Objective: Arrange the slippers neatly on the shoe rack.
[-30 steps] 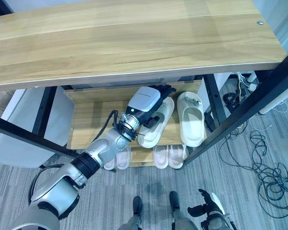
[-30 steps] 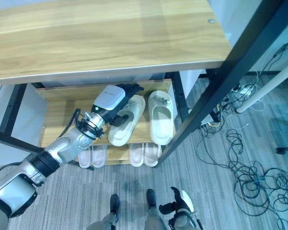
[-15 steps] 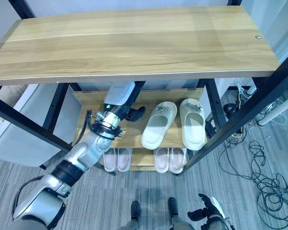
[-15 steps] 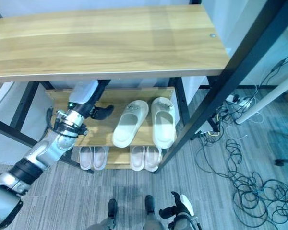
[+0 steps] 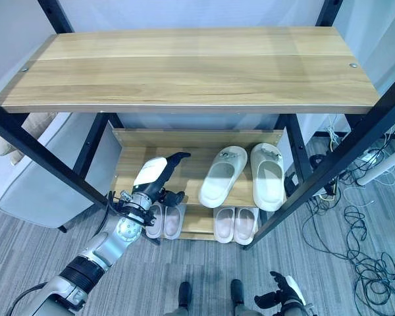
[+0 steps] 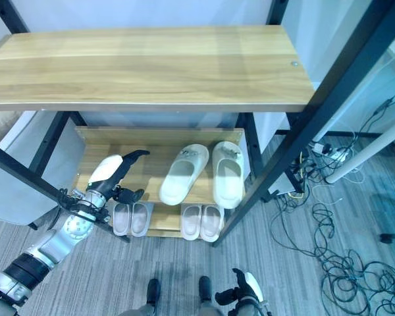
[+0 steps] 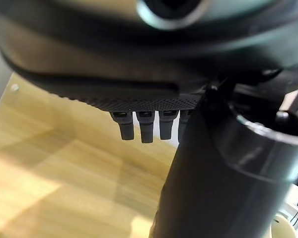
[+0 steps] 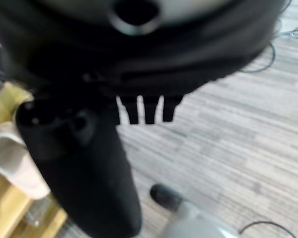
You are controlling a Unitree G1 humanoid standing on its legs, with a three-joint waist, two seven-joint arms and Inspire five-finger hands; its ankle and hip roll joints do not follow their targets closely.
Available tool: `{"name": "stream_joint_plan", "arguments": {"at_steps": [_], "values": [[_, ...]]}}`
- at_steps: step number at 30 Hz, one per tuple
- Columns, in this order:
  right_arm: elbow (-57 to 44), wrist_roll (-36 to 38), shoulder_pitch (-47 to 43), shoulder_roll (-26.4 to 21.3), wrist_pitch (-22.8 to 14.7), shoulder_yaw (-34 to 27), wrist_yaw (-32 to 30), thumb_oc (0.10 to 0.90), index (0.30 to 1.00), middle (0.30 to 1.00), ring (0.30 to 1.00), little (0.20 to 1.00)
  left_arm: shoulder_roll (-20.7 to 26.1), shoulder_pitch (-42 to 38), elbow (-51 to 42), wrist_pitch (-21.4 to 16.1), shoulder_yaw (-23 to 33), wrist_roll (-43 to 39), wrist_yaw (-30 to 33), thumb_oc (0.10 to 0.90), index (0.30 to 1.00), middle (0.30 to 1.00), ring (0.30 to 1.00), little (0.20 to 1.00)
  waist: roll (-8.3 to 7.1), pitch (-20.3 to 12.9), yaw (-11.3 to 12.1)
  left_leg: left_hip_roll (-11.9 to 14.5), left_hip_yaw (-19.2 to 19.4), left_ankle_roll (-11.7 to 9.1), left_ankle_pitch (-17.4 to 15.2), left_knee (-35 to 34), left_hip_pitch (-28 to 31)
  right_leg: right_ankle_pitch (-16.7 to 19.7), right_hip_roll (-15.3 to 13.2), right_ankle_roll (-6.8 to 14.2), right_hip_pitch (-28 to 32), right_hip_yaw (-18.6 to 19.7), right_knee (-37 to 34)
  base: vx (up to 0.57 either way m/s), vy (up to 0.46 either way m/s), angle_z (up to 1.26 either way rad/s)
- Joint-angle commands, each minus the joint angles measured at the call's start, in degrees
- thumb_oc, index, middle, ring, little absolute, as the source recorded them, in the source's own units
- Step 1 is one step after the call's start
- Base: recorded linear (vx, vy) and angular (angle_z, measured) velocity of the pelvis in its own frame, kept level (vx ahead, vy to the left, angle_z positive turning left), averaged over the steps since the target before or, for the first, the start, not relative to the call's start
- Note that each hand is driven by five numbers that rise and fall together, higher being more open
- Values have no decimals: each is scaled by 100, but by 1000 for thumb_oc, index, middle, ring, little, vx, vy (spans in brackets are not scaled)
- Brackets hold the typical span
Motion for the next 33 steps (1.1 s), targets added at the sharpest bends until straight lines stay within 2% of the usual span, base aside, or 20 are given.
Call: {"name": "stream_joint_plan", "arguments": {"at_steps": [1, 3, 11, 18, 21, 27, 29, 30, 31, 33], "values": [[57, -165, 140, -162, -28, 0, 0, 800, 900, 900, 900, 900, -110, -257, -449, -589, 312, -715, -184, 800, 900, 900, 900, 900, 112, -449, 102, -208, 163, 136, -506, 30, -193, -871, -11, 255, 61, -198, 80, 0, 0, 0], [61, -230, 156, -143, -11, 26, 49, 800, 900, 900, 900, 900, -227, -187, -552, -581, 209, -1208, -436, 800, 900, 900, 900, 900, 102, -468, 79, -194, 161, 141, -517, 30, -165, -879, -9, 244, 88, -197, 80, 0, 0, 0], [43, -287, 144, -138, 2, 50, 105, 800, 900, 900, 900, 900, -485, -21, -604, -484, 68, -1736, -717, 800, 900, 900, 900, 900, 103, -496, 59, -181, 166, 146, -542, 30, -124, -902, 0, 229, 123, -185, 80, 0, 0, 0], [79, -285, 125, -127, -1, 98, 65, 800, 900, 900, 900, 900, -792, -54, -537, -474, -105, -1514, -544, 800, 900, 900, 900, 900, 104, -495, 39, -174, 174, 146, -550, 30, -100, -919, 9, 209, 144, -177, 80, 0, 0, 0], [58, -278, 117, -123, -4, 138, 36, 800, 900, 900, 900, 900, -1069, -87, -295, -421, -165, -1386, -309, 800, 900, 900, 900, 900, 98, -495, 33, -173, 151, 143, -549, 30, -78, -937, 14, 198, 175, -197, 80, 0, 0, 0], [86, -286, 77, -128, 7, 195, -2, 800, 900, 900, 900, 900, -1313, -157, 131, -377, -268, -1080, -47, 800, 900, 900, 900, 900, 97, -495, 7, -167, 151, 141, -555, 30, -47, -939, 12, 194, 198, -211, 80, 0, 0, 0], [104, -280, 92, -129, -8, 191, -42, 800, 900, 900, 900, 900, -1291, -245, 320, -335, -285, -564, 174, 800, 900, 900, 900, 900, 90, -508, 1, -166, 151, 139, -559, 30, -44, -938, 13, 195, 199, -213, 80, 0, 0, 0], [105, -280, 91, -129, -9, 189, -43, 800, 900, 900, 900, 900, -1298, -248, 328, -338, -290, -555, 182, 800, 900, 900, 900, 900, 89, -507, 3, -166, 150, 139, -559, 30, -43, -939, 13, 194, 200, -214, 80, 0, 0, 0], [113, -272, 84, -171, -25, 180, -94, 800, 900, 900, 900, 900, -1273, -363, 540, -280, -323, -53, 394, 800, 900, 900, 900, 900, 78, -511, -1, -162, 149, 135, -560, 30, -45, -938, 18, 195, 196, -211, 80, 0, 0, 0], [135, -262, 76, -181, -28, 172, -143, 800, 900, 900, 900, 900, -1318, -400, 691, -251, -313, 55, 522, 800, 900, 900, 900, 900, 68, -516, 2, -164, 147, 133, -561, 30, -46, -938, 23, 193, 192, -217, 80, 0, 0, 0]]}}
